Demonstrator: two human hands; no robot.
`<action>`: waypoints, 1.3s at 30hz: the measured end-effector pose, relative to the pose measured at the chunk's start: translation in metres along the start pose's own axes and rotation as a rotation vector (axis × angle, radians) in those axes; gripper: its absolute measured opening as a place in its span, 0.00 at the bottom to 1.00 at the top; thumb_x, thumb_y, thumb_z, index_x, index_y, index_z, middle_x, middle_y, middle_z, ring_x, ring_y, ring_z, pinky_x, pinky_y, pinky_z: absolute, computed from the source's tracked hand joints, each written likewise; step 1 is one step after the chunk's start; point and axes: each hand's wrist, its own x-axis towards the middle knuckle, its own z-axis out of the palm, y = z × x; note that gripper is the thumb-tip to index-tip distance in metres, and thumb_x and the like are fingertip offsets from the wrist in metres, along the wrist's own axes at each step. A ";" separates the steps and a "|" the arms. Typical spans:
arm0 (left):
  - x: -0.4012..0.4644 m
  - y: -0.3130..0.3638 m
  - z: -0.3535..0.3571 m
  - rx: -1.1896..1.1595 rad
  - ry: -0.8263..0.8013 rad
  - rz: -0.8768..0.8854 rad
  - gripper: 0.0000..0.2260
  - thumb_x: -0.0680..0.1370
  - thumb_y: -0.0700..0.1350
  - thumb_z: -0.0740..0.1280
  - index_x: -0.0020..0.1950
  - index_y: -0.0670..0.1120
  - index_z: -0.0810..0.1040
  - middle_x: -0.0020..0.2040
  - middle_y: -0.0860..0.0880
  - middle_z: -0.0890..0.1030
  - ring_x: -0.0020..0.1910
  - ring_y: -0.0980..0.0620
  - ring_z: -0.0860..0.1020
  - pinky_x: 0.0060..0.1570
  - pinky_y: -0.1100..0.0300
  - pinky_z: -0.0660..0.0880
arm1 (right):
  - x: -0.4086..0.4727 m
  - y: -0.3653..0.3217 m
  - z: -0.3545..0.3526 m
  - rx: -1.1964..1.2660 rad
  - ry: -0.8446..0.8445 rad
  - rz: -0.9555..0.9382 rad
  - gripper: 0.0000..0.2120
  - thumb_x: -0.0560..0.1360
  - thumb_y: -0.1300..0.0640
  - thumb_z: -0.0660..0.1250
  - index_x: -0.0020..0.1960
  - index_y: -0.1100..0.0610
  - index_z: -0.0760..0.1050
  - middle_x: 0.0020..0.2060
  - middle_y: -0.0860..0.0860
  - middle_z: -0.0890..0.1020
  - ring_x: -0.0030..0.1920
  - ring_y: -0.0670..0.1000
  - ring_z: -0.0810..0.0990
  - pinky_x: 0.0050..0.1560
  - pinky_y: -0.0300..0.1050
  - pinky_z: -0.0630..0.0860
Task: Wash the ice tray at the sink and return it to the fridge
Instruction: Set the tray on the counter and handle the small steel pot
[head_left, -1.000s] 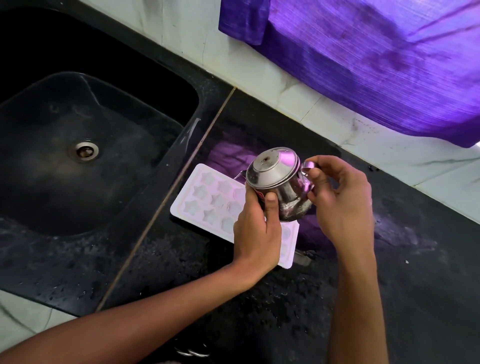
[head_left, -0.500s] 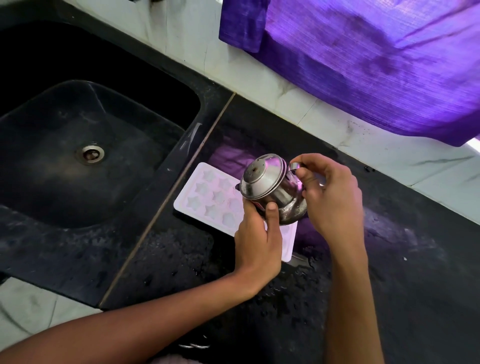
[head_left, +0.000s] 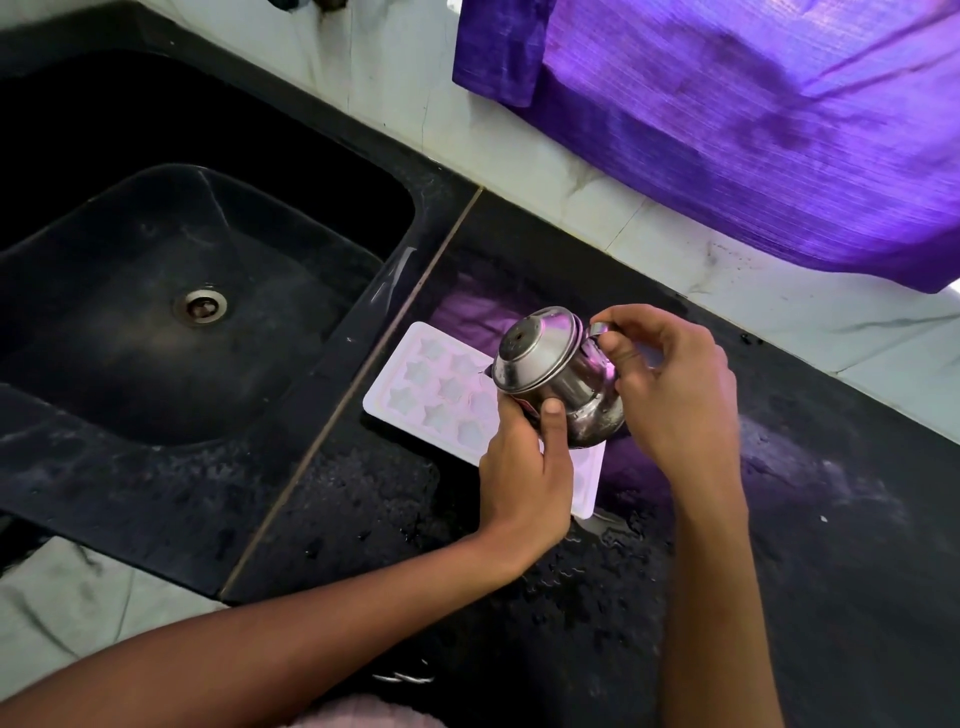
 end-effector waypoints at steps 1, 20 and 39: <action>0.000 0.000 0.000 0.000 -0.001 0.000 0.17 0.81 0.56 0.52 0.64 0.49 0.67 0.53 0.51 0.81 0.50 0.49 0.79 0.50 0.52 0.74 | 0.000 0.000 0.000 -0.002 0.001 0.004 0.06 0.77 0.54 0.65 0.48 0.44 0.79 0.36 0.31 0.75 0.39 0.32 0.74 0.37 0.22 0.65; -0.008 0.004 0.003 0.006 0.079 0.051 0.25 0.79 0.56 0.54 0.74 0.49 0.58 0.59 0.53 0.79 0.52 0.52 0.77 0.43 0.66 0.65 | -0.010 -0.003 0.003 0.063 0.063 -0.008 0.13 0.77 0.62 0.62 0.44 0.44 0.75 0.37 0.35 0.78 0.41 0.42 0.79 0.45 0.51 0.80; -0.025 -0.004 -0.002 0.009 0.042 0.035 0.29 0.74 0.60 0.50 0.72 0.49 0.59 0.60 0.52 0.78 0.55 0.48 0.77 0.49 0.58 0.69 | -0.020 -0.012 0.003 -0.020 -0.006 -0.041 0.11 0.78 0.60 0.63 0.44 0.43 0.75 0.36 0.35 0.76 0.35 0.37 0.75 0.36 0.23 0.67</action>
